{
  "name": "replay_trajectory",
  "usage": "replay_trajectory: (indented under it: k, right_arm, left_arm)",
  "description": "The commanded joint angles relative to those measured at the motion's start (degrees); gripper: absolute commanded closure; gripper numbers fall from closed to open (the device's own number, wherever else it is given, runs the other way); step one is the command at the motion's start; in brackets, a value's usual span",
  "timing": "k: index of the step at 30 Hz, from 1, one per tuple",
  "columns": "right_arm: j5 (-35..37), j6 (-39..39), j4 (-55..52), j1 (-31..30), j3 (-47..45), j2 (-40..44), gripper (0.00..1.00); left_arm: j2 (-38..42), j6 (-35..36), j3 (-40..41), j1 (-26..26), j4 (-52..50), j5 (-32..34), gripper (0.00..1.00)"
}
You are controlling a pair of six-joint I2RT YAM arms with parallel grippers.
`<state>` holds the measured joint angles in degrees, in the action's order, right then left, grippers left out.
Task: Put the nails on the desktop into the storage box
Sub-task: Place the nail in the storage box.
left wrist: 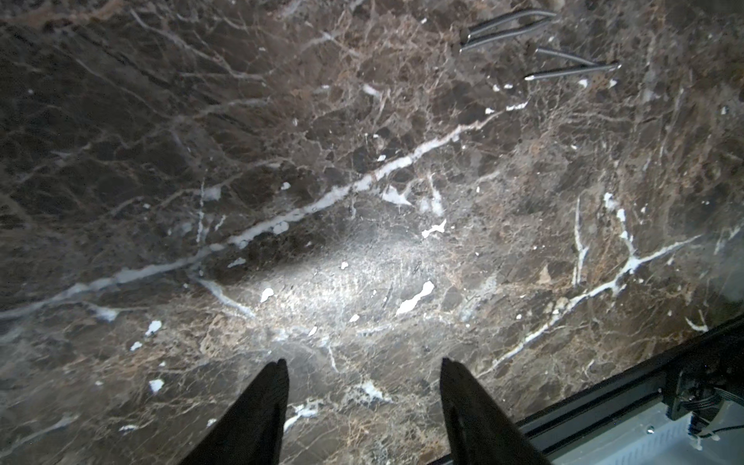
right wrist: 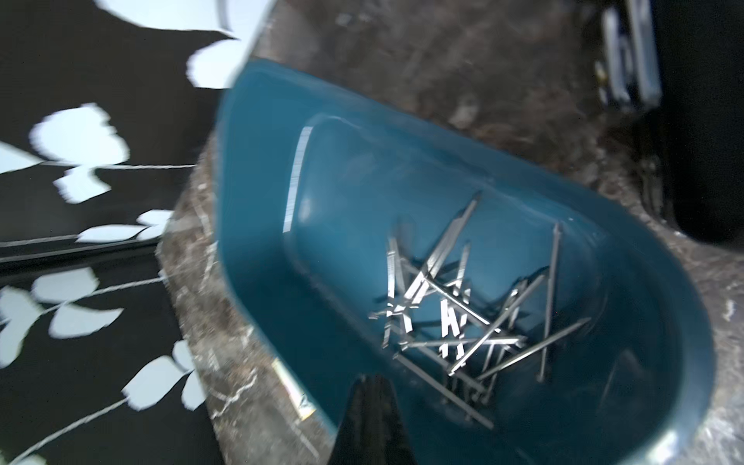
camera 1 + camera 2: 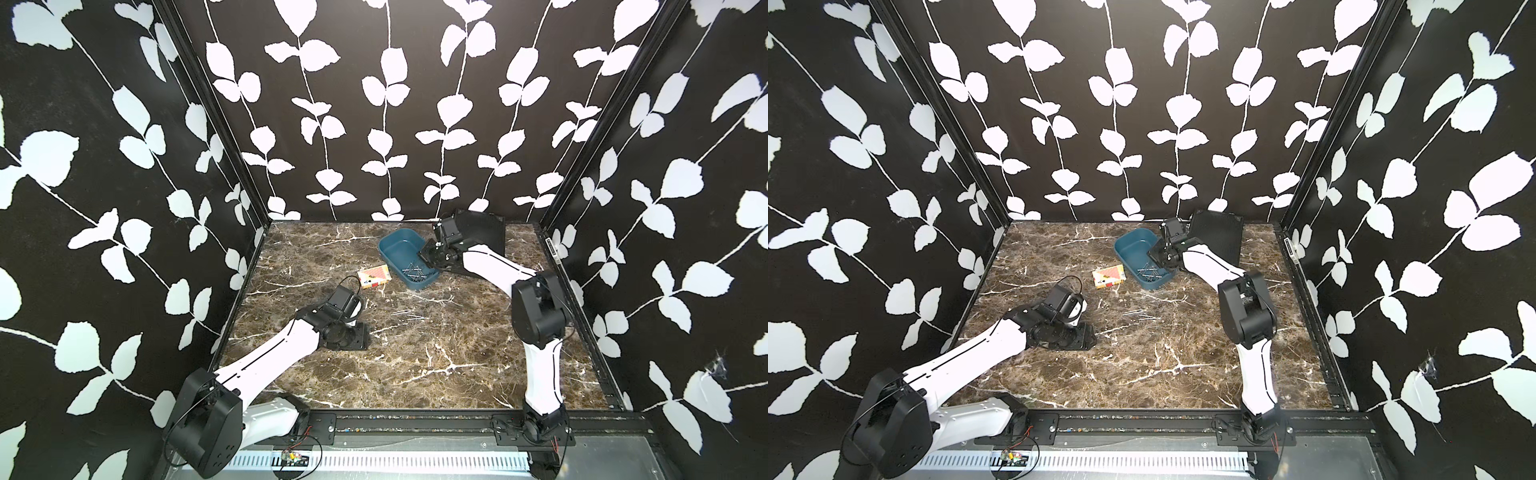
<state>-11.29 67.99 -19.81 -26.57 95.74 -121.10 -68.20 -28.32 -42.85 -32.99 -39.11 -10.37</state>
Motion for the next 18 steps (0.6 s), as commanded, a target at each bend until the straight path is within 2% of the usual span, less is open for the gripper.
replay_trajectory:
  k: [1,2,4,6,10,12,15,18]
  right_arm:
    - [2.53,2.60,0.33,0.11,0.74,1.03,1.00]
    - [2.61,2.53,0.34,0.18,-0.12,1.55,1.00]
    - [2.37,1.04,0.19,0.40,-1.67,3.46,0.94]
    - [2.61,-3.70,-2.08,0.44,-1.09,5.77,0.87]
    - [-3.07,-19.41,-10.03,-0.14,2.06,9.34,0.74]
    - [-6.11,-28.84,-16.43,-0.76,2.48,10.48,0.71]
    - [-7.95,-42.21,-22.40,-2.43,-1.91,13.41,0.70]
    - [-8.30,-50.68,-23.45,-4.55,-8.09,16.16,0.67]
  left_arm:
    - [-0.06,2.42,-0.74,0.58,-1.50,0.75,0.37]
    - [-0.69,2.47,-0.83,0.65,-1.04,0.50,0.38]
    - [-2.58,2.70,-1.54,0.69,0.08,-0.20,0.37]
    - [-4.44,2.91,-2.67,0.65,0.56,-1.06,0.37]
    - [-7.21,3.18,-5.01,0.65,1.56,-1.83,0.38]
    - [-7.82,3.37,-5.88,0.68,1.84,-1.94,0.38]
    - [-7.75,3.71,-6.45,0.74,1.42,-1.53,0.38]
    - [-6.93,3.92,-6.36,0.86,1.08,-0.89,0.38]
